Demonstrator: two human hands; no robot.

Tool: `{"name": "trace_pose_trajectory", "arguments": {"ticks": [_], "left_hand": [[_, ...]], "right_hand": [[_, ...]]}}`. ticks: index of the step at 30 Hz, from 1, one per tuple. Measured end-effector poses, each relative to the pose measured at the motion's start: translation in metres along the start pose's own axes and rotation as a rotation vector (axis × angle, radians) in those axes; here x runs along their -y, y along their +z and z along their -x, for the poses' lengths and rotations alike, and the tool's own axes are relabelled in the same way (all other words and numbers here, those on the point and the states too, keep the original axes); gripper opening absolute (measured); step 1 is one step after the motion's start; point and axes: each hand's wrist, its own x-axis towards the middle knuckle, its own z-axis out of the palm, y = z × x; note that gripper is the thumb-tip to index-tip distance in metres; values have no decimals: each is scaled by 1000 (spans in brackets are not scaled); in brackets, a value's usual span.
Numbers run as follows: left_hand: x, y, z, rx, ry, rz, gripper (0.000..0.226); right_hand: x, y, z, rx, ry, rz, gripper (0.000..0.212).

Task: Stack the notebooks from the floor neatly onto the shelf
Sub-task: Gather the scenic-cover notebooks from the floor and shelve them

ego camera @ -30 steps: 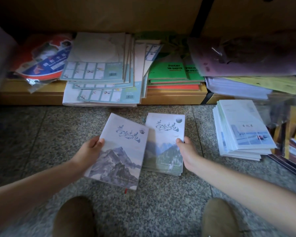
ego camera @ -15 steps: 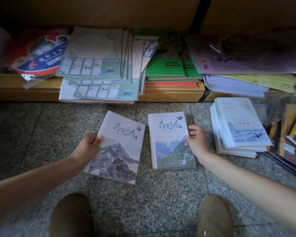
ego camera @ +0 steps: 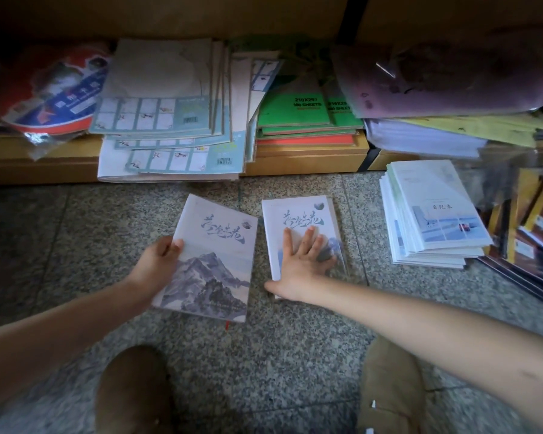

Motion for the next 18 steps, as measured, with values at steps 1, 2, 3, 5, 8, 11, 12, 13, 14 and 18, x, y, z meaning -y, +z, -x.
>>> {"name": "trace_pose_trajectory", "arguments": {"ticks": [1, 2, 3, 5, 8, 11, 12, 13, 14, 18], "left_hand": [[-1, 0, 2, 5, 12, 4, 23], [-2, 0, 4, 8, 18, 4, 27], [-3, 0, 5, 16, 18, 5, 29], [-2, -1, 6, 45, 8, -1, 23], [-1, -2, 10, 152, -13, 7, 15], [-8, 1, 16, 264, -12, 122, 58], [-14, 2, 20, 301, -10, 180, 68], [-20, 4, 23, 333, -5, 247, 75], [-27, 5, 26, 366, 0, 300, 81], [-49, 14, 32, 460, 2, 257, 66]], "right_hand": [[1, -3, 1, 9, -4, -8, 113], [1, -6, 4, 11, -11, -18, 108], [1, -10, 7, 6, -19, -41, 102], [0, -17, 13, -33, -55, -77, 89], [-6, -37, 25, -182, -158, -20, 69], [-16, -71, 40, -241, -127, 71, 51], [-19, -85, 45, -262, -110, 101, 47], [-23, -100, 52, -291, -102, 116, 44], [-26, -114, 59, -319, -102, 112, 40], [-25, -138, 94, -384, -198, 81, 32]]}}
